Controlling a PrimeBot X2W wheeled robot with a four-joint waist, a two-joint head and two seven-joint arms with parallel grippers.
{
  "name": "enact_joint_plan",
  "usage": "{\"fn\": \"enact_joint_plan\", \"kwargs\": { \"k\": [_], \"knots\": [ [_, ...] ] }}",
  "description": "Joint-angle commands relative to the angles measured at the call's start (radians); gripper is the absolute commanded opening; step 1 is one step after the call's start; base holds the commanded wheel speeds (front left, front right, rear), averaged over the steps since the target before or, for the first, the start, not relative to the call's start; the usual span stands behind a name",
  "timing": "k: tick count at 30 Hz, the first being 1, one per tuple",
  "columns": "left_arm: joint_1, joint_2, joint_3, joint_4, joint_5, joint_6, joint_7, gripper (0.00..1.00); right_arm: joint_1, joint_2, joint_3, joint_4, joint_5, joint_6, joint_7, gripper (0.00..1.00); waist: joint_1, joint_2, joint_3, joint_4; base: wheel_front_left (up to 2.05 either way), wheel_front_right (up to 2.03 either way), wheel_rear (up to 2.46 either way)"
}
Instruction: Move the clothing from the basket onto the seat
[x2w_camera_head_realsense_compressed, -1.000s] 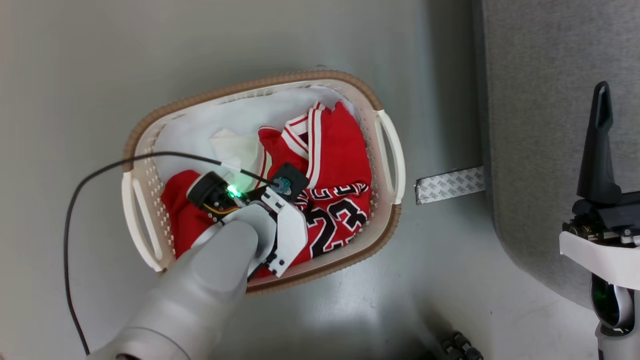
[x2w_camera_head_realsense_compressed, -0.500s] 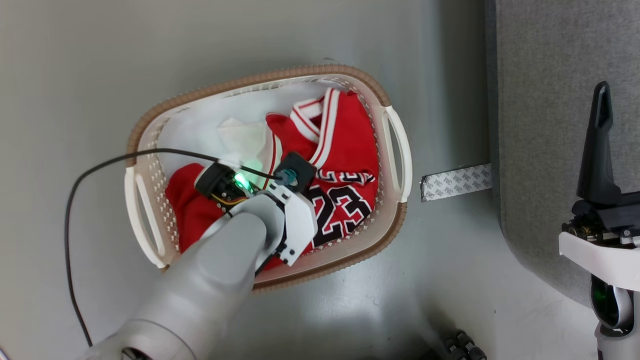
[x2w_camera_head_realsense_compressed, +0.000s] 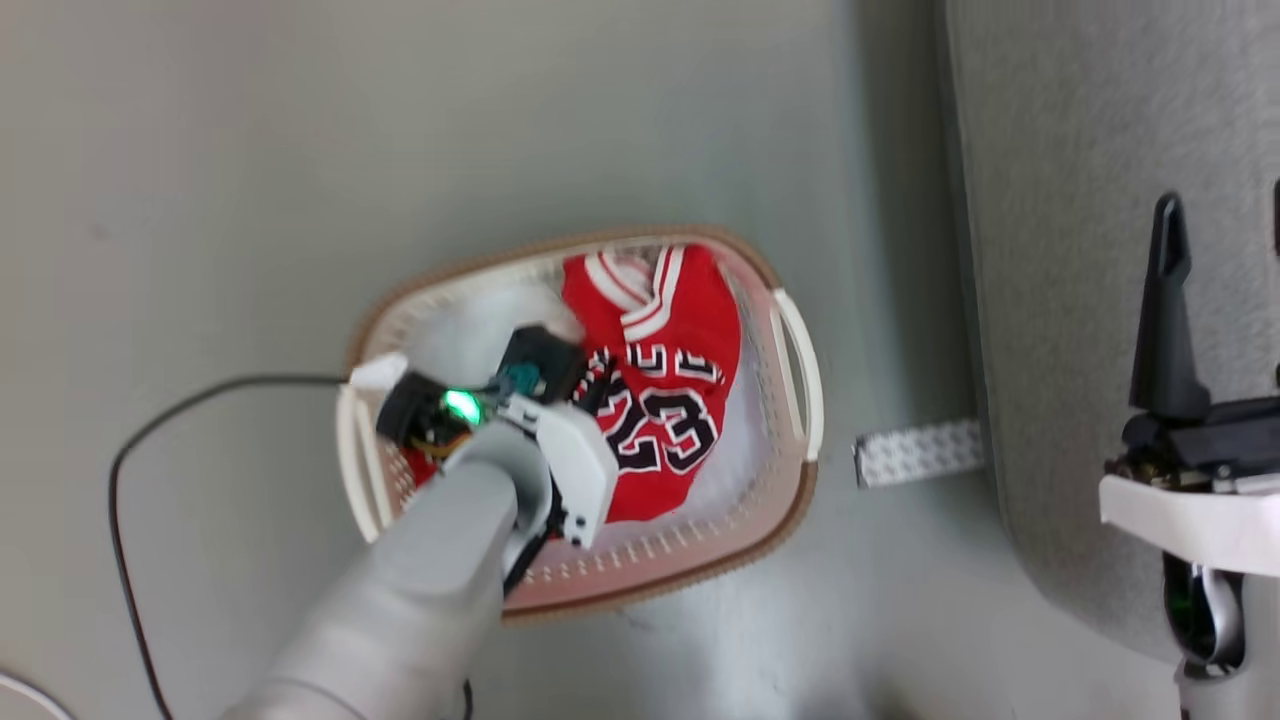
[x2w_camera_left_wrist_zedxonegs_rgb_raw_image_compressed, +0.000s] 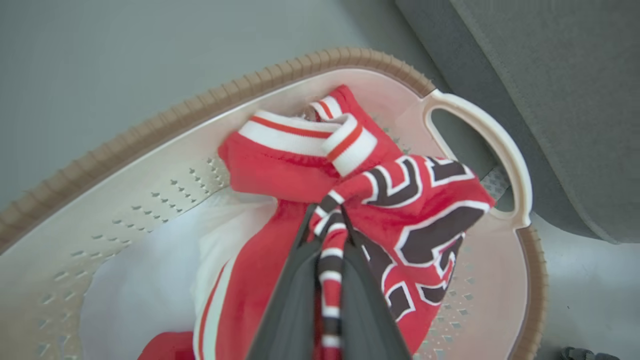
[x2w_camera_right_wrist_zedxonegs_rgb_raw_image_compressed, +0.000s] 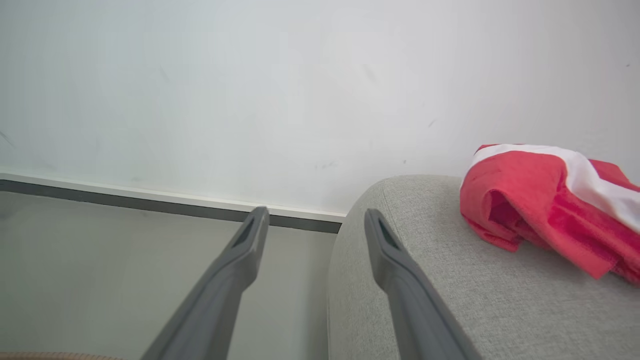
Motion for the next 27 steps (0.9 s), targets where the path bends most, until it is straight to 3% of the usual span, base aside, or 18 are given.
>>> {"fn": "enact_joint_plan", "kwargs": {
  "k": [1, 14, 19, 27],
  "knots": [
    [0.038, 0.004, 0.003, -0.012, -0.034, -0.002, -0.015, 0.0, 0.022, -0.001, -0.002, 0.018, 0.006, -0.003, 0.001, 1.0, 0.0, 0.0, -0.101, 0.04, 0.0, 0.0, 0.0],
    [0.238, 0.007, 0.037, -0.101, -0.146, 0.002, -0.053, 0.0, 0.123, -0.001, 0.024, 0.164, 0.013, -0.003, 0.001, 1.0, 0.0, 0.0, -0.458, 0.123, 0.0, 0.0, 0.0],
    [0.314, 0.041, 0.06, -0.182, -0.159, 0.017, -0.053, 0.0, 0.179, -0.001, 0.031, 0.219, 0.014, -0.003, 0.001, 1.0, 0.0, 0.0, -0.582, 0.144, 0.0, 0.0, 0.0],
    [0.452, 0.132, 0.102, -0.4, -0.192, 0.084, -0.044, 0.0, 0.286, -0.001, 0.049, 0.278, 0.017, -0.003, 0.001, 1.0, 0.0, 0.0, -0.746, 0.158, 0.0, 0.0, 0.0]
  ]
}}
